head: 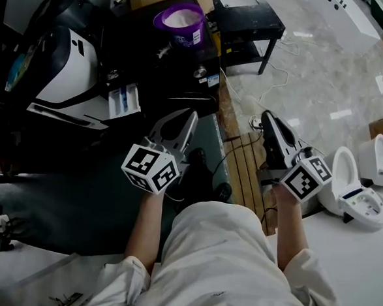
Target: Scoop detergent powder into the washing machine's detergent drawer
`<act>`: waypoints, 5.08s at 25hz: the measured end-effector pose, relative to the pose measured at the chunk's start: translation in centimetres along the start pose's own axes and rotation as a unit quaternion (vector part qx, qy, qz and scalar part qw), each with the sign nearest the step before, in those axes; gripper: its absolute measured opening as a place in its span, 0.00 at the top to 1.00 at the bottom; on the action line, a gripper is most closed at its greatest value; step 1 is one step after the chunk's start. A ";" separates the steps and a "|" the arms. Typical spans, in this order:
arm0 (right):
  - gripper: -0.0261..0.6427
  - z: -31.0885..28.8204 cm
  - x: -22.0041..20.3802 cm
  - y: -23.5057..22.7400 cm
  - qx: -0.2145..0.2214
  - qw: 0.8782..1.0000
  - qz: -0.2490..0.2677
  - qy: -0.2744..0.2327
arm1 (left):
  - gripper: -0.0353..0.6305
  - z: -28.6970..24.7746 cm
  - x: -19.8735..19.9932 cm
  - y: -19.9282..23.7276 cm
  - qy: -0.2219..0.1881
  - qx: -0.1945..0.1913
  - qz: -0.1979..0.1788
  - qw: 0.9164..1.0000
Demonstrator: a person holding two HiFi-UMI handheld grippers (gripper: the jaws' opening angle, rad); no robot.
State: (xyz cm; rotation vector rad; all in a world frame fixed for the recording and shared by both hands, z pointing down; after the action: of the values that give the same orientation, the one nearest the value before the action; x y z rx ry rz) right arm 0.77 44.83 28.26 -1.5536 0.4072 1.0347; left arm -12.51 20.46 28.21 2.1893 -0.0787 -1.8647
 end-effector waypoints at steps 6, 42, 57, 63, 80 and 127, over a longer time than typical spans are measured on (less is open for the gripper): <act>0.94 -3.8 0.5 -0.3 0.004 1.000 0.004 0.009 | 0.91 -1.2 1.1 3.1 -0.001 0.006 0.002 1.000; 0.94 -23.4 1.6 -1.5 -0.017 1.000 0.019 0.008 | 0.91 -8.7 5.8 21.4 0.009 -0.043 0.023 0.999; 0.94 -26.2 0.9 -0.9 -0.019 1.000 0.020 0.015 | 0.91 -8.2 5.9 23.4 0.016 -0.046 0.027 0.998; 0.94 -27.3 1.6 -1.6 -0.011 0.999 0.024 0.020 | 0.91 -9.1 6.1 23.7 0.011 -0.040 0.029 0.999; 0.94 -34.8 4.3 -6.0 0.032 0.996 0.039 0.074 | 0.91 -14.1 7.2 27.3 0.013 0.004 0.039 0.999; 0.94 -46.9 3.5 -13.4 0.063 0.942 0.161 0.286 | 0.91 -19.4 4.7 31.8 0.051 0.096 0.091 0.990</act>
State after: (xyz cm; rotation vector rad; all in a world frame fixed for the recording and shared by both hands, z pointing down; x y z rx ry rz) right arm 30.73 6.28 31.02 -1.6899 1.1398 0.7588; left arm 11.30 -7.94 33.86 2.3104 -0.4402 -1.7061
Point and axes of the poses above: the fingertips, and each gripper's own axes: z backward along the fingers, y to its left, x out of its top, the point moved 9 cm from there along z, backward along the fingers, and after that the axes turned 1 degree about -y, right-handed, at the moved point
